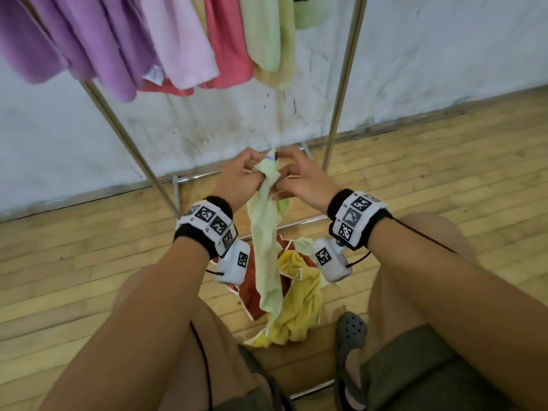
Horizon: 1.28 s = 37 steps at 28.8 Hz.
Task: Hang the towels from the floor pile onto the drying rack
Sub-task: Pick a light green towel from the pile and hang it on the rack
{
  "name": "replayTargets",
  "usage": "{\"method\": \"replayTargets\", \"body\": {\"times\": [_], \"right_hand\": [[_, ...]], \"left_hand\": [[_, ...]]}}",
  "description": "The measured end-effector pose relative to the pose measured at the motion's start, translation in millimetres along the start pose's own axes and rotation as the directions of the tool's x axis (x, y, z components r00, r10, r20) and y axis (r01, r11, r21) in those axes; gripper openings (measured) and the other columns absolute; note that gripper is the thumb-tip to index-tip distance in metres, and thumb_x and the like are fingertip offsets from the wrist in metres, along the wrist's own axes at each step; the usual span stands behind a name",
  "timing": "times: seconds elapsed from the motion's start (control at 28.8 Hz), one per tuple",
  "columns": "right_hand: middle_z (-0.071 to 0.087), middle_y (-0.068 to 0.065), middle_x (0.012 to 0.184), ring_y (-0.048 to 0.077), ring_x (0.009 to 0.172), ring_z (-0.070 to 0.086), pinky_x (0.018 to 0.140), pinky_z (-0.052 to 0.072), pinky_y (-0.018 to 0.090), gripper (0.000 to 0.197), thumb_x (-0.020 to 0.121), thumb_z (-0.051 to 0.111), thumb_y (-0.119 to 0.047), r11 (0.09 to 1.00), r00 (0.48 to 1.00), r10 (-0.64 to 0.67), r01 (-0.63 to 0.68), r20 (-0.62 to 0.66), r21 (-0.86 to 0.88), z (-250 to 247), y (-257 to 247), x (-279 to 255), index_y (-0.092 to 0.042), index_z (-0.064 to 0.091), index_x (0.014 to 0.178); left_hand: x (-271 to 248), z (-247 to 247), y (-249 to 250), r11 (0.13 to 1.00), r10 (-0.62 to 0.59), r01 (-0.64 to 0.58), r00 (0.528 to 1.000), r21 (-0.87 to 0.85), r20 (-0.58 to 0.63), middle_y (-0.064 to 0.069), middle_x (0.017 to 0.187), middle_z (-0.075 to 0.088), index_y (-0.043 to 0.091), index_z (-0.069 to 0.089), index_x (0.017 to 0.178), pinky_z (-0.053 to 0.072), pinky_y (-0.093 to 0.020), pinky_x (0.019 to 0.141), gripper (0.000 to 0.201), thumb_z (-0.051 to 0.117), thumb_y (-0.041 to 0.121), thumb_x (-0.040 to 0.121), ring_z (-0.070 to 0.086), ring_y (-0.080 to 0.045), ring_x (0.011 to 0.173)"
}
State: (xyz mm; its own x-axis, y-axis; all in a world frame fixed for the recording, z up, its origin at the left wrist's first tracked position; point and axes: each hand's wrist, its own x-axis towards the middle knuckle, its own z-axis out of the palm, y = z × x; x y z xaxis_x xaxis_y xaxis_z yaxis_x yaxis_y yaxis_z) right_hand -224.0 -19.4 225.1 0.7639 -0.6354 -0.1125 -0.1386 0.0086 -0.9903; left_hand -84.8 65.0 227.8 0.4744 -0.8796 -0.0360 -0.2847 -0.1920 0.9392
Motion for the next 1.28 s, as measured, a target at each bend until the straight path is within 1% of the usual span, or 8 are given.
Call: {"method": "replayTargets", "body": {"times": [0.28, 0.49, 0.59, 0.69, 0.76, 0.9, 1.04, 1.28], "right_hand": [[0.072, 0.017, 0.08, 0.027, 0.063, 0.069, 0.06, 0.06, 0.037, 0.032, 0.084, 0.077, -0.027, 0.983, 0.987, -0.116, 0.098, -0.108, -0.158, -12.8, -3.2, -1.3, -0.006, 0.058, 0.099], [0.058, 0.007, 0.056, 0.019, 0.05, 0.058, 0.051, 0.05, 0.028, 0.021, 0.093, 0.066, -0.032, 0.981, 0.983, -0.128, 0.105, -0.131, -0.164, -15.3, -0.2, 11.4, -0.015, 0.065, 0.081], [0.063, -0.001, 0.066, 0.011, 0.059, 0.063, 0.057, 0.052, 0.024, 0.025, 0.098, 0.06, -0.032, 0.981, 0.984, -0.108, 0.083, -0.142, -0.173, -21.2, -1.9, 16.1, -0.011, 0.07, 0.088], [0.071, -0.001, 0.097, 0.013, 0.087, 0.071, 0.073, 0.062, 0.033, 0.017, 0.093, 0.066, -0.034, 0.99, 0.993, -0.047, 0.031, -0.112, -0.136, -23.7, 0.1, 20.5, -0.019, 0.068, 0.101], [0.069, 0.0, 0.108, 0.014, 0.094, 0.07, 0.076, 0.062, 0.036, 0.036, 0.084, 0.075, -0.032, 0.981, 0.999, 0.006, -0.015, -0.049, -0.193, -24.4, 3.7, 22.4, -0.02, 0.062, 0.116], [0.068, -0.004, 0.106, 0.016, 0.095, 0.067, 0.083, 0.058, 0.044, 0.045, 0.076, 0.073, -0.022, 0.898, 0.997, -0.045, 0.014, -0.06, -0.439, -23.5, 10.5, 24.4, -0.023, 0.057, 0.119], [0.071, -0.008, 0.099, 0.011, 0.093, 0.068, 0.086, 0.055, 0.036, 0.024, 0.085, 0.063, -0.012, 0.925, 0.98, -0.127, 0.062, -0.153, -0.374, -21.7, 7.0, 25.2, -0.024, 0.064, 0.105], [0.074, -0.006, 0.085, 0.012, 0.081, 0.07, 0.075, 0.055, 0.027, 0.011, 0.086, 0.071, -0.014, 0.964, 0.974, -0.156, 0.113, -0.165, -0.242, -20.8, 8.7, 24.1, -0.023, 0.07, 0.092]], "left_hand": [[-11.3, -5.0, 20.4, 0.961, -0.021, 0.039, 0.998, -0.272, 0.066, -0.017, 0.106, 0.071, 0.013, 0.063, 0.104, 0.055, -0.045, 0.087, 0.015, 0.063, 0.016, 0.089, 0.068, -0.031, 0.094], [3.4, -4.3, 12.1, 0.985, 0.01, 0.011, 0.993, -0.171, 0.121, -0.013, 0.107, 0.071, 0.008, 0.063, 0.112, 0.057, -0.042, 0.087, 0.028, 0.073, 0.017, 0.088, 0.07, -0.025, 0.094], [11.4, -5.4, 9.7, 0.986, 0.016, -0.002, 0.996, -0.167, 0.085, -0.011, 0.101, 0.072, 0.01, 0.065, 0.109, 0.057, -0.042, 0.082, 0.022, 0.071, 0.011, 0.088, 0.069, -0.02, 0.088], [17.7, -3.2, 9.2, 0.984, -0.005, 0.014, 0.999, -0.175, 0.05, -0.009, 0.099, 0.072, 0.008, 0.062, 0.11, 0.057, -0.051, 0.085, 0.021, 0.069, 0.011, 0.09, 0.07, -0.025, 0.086], [20.2, -1.6, 8.8, 0.981, -0.016, 0.021, 1.0, -0.194, 0.026, -0.006, 0.098, 0.073, 0.009, 0.059, 0.115, 0.058, -0.052, 0.084, 0.024, 0.066, 0.009, 0.092, 0.071, -0.026, 0.088], [20.0, -2.1, 11.2, 0.97, 0.016, -0.003, 0.998, -0.241, 0.054, -0.009, 0.097, 0.072, 0.026, 0.058, 0.124, 0.059, -0.045, 0.079, 0.042, 0.058, 0.0, 0.091, 0.07, -0.027, 0.088], [17.2, -5.0, 13.8, 0.986, 0.052, -0.037, 0.994, -0.161, 0.094, -0.004, 0.101, 0.063, 0.031, 0.059, 0.125, 0.056, -0.037, 0.077, 0.065, 0.051, -0.013, 0.079, 0.062, -0.018, 0.086], [14.4, -1.7, 8.0, 0.998, 0.02, -0.015, 0.996, -0.058, 0.092, -0.01, 0.102, 0.071, 0.013, 0.066, 0.094, 0.052, -0.038, 0.081, 0.012, 0.073, 0.009, 0.086, 0.065, -0.019, 0.088]]}}
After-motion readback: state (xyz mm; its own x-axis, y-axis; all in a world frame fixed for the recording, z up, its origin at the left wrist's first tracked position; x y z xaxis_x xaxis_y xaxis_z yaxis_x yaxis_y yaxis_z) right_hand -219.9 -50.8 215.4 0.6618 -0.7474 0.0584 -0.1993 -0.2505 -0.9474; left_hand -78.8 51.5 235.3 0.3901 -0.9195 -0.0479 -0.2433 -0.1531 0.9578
